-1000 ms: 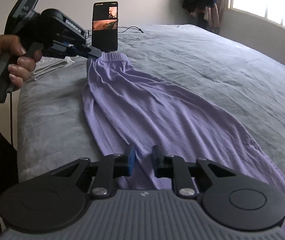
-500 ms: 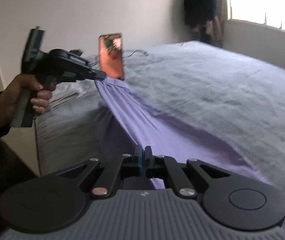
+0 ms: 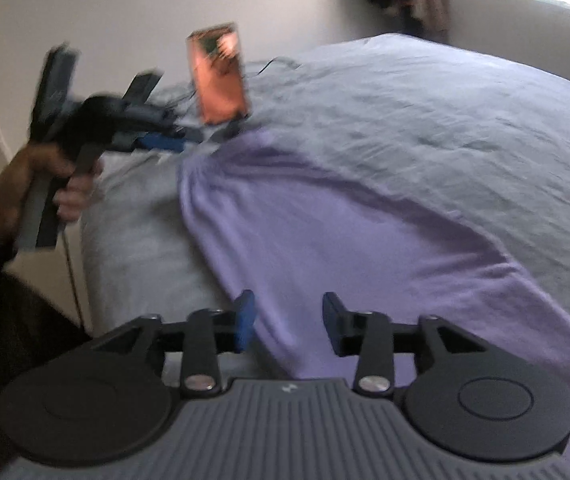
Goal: Fold clothes
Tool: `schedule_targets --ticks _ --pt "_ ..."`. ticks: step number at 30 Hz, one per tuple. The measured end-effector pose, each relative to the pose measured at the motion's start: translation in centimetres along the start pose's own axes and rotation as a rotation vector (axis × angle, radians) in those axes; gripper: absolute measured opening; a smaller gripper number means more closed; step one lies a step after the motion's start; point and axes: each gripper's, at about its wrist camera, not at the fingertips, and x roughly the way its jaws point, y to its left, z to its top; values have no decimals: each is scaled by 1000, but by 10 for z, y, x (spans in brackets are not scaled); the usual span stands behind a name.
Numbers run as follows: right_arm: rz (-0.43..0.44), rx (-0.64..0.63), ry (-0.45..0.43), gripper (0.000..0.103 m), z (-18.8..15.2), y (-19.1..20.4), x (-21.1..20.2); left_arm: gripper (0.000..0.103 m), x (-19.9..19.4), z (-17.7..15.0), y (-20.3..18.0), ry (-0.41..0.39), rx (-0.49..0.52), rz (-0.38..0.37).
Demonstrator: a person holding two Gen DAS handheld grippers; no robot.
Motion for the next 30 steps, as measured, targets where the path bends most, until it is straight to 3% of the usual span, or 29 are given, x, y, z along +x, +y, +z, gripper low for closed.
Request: schedule_targets --ticks 3,6,10,13,15,19,24,30 --pt "-56 38 -21 42 2 -14 -8 43 -2 -1 -15 -39 31 -63" --pt "-133 83 -33 42 3 -31 -11 50 7 -10 -36 -28 40 -128" --pt "-210 156 -53 42 3 -54 -15 56 26 -22 -70 42 77 -235" --pt "-228 216 -79 43 2 -68 -18 48 37 -28 -92 86 139 -305" --pt "-190 272 -84 43 6 -78 -21 42 45 -32 -105 115 185 -351" --pt "-26 433 -77 43 26 -107 -27 35 59 -40 -131 174 276 -443" --pt "91 596 28 43 48 -142 3 35 74 -58 -145 261 423 -430" --pt "191 757 164 43 65 -177 46 35 69 -71 -148 227 549 -416"
